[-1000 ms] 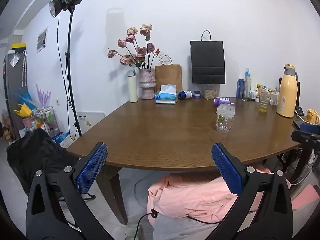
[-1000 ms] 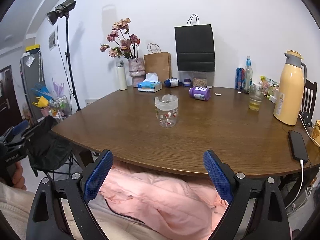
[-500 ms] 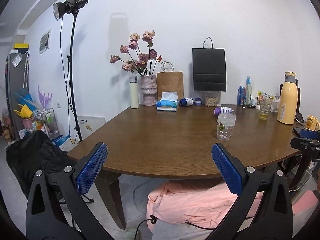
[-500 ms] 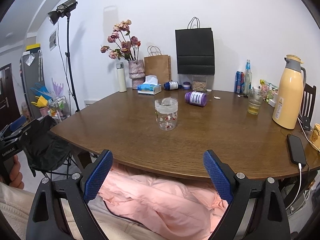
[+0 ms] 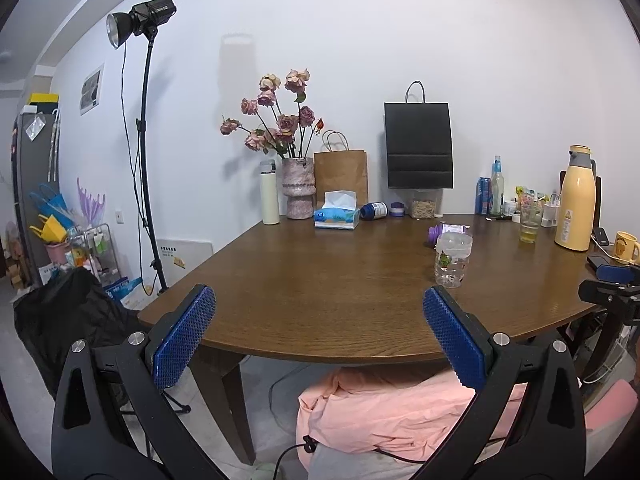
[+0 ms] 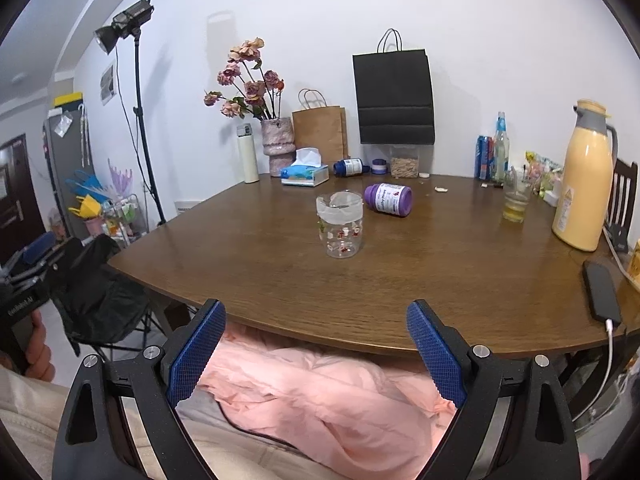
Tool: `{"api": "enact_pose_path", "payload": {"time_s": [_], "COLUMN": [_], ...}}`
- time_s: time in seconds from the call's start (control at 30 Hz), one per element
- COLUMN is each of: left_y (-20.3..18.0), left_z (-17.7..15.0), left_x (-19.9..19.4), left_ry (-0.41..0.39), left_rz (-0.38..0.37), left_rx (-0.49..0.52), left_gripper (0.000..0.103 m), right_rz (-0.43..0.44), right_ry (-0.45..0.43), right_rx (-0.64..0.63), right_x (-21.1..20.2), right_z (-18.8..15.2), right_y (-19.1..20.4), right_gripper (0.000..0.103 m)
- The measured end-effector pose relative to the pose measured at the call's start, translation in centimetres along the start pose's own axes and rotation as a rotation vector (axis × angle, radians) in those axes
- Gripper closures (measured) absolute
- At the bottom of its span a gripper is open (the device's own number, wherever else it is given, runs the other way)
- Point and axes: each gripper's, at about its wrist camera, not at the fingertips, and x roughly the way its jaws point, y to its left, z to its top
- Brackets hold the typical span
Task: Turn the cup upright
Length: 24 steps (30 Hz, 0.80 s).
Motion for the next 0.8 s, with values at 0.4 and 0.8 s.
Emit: {"api": "enact_pose_path", "payload": {"time_s": [0.4, 0.8], "left_y": [-0.11, -0.46], "left_z": [0.31, 0.26], "left_x": [-0.03, -0.39], "left_ry": [-0.022, -0.039], "left_rz": [0.0, 0.006], "left_rx": [0.001, 0.024], "left_gripper": [0.0, 0.0], "right_rz": [0.003, -0.001], "right_ry": [0.005, 0.009], "right_rx": [0.001, -0.003], "right_x": [0.18, 0.39], "right_z": [-0.04, -0.13], "right_y": [0.05, 0.17], "right_gripper": [0.008, 0.008]}}
